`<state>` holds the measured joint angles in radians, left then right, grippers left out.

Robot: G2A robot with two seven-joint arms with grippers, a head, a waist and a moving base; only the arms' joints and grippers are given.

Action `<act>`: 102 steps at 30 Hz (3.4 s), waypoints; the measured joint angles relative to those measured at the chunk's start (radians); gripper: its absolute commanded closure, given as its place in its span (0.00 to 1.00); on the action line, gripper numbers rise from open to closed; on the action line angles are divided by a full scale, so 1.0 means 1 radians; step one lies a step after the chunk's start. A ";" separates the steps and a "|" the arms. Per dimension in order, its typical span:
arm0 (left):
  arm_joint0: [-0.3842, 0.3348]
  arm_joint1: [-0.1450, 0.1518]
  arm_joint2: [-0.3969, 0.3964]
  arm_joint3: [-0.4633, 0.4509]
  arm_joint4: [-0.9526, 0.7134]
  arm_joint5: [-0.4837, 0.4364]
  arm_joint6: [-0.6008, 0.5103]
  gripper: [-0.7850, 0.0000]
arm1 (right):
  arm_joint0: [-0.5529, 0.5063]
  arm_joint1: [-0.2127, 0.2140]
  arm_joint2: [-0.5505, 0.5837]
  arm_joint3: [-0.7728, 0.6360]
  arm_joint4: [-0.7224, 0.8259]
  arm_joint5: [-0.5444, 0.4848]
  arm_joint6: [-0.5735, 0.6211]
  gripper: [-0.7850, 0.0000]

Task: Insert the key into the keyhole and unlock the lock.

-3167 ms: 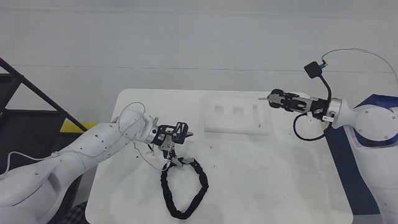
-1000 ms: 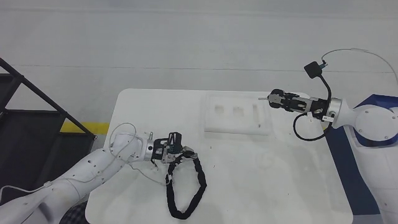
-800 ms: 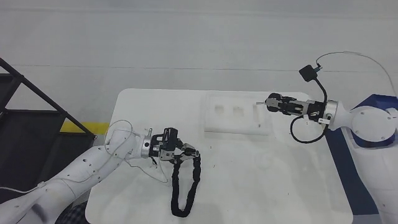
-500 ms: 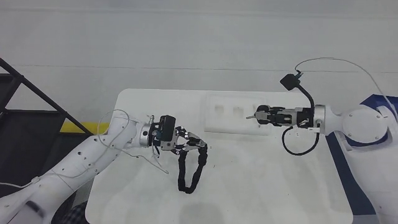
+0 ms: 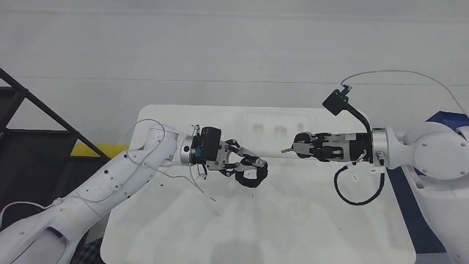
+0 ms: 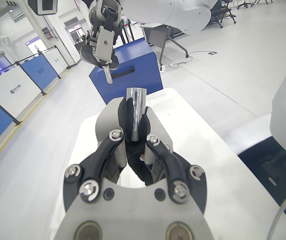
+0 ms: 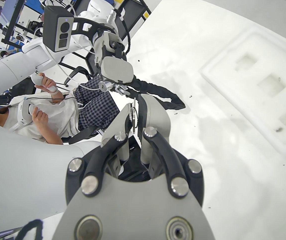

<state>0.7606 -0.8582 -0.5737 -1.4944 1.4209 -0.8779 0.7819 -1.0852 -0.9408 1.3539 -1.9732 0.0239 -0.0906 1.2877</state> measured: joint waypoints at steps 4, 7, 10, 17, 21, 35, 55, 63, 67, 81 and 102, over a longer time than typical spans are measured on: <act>-0.019 -0.038 0.035 0.022 0.026 0.046 0.029 1.00 | -0.013 0.005 0.009 -0.030 -0.028 0.007 -0.018 1.00; -0.023 -0.062 0.053 0.059 0.009 0.063 0.050 1.00 | -0.019 0.006 0.012 -0.038 -0.036 0.010 -0.030 1.00; -0.024 -0.063 0.054 0.062 0.007 0.064 0.052 1.00 | -0.019 0.006 0.012 -0.037 -0.036 0.010 -0.029 1.00; -0.024 -0.063 0.054 0.061 0.008 0.064 0.051 1.00 | -0.019 0.006 0.012 -0.037 -0.036 0.010 -0.029 1.00; -0.024 -0.063 0.054 0.061 0.008 0.064 0.051 1.00 | -0.019 0.006 0.012 -0.037 -0.036 0.010 -0.029 1.00; 0.035 -0.113 0.066 0.117 -0.052 0.223 0.003 1.00 | -0.034 0.022 0.029 -0.169 -0.178 0.143 -0.021 1.00; 0.044 -0.222 0.088 0.225 0.049 0.417 0.153 1.00 | 0.004 0.033 -0.057 -0.266 -0.311 0.321 0.011 1.00; 0.055 -0.233 0.066 0.238 0.076 0.413 0.159 1.00 | 0.013 0.035 -0.075 -0.268 -0.353 0.346 0.003 1.00; 0.064 -0.236 0.051 0.231 0.096 0.418 0.150 1.00 | 0.014 0.037 -0.084 -0.266 -0.362 0.356 0.000 1.00; 0.104 -0.236 -0.006 0.198 0.144 0.428 0.119 1.00 | 0.022 0.039 -0.099 -0.255 -0.353 0.379 -0.005 1.00; 0.140 -0.246 -0.062 0.178 0.198 0.413 0.101 1.00 | 0.034 0.043 -0.125 -0.246 -0.356 0.387 -0.011 1.00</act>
<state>0.9005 -1.1042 -0.6358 -1.3162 1.6185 -0.4653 0.8832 -1.0513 -0.8975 1.2294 -2.2196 -0.3326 0.2960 1.2766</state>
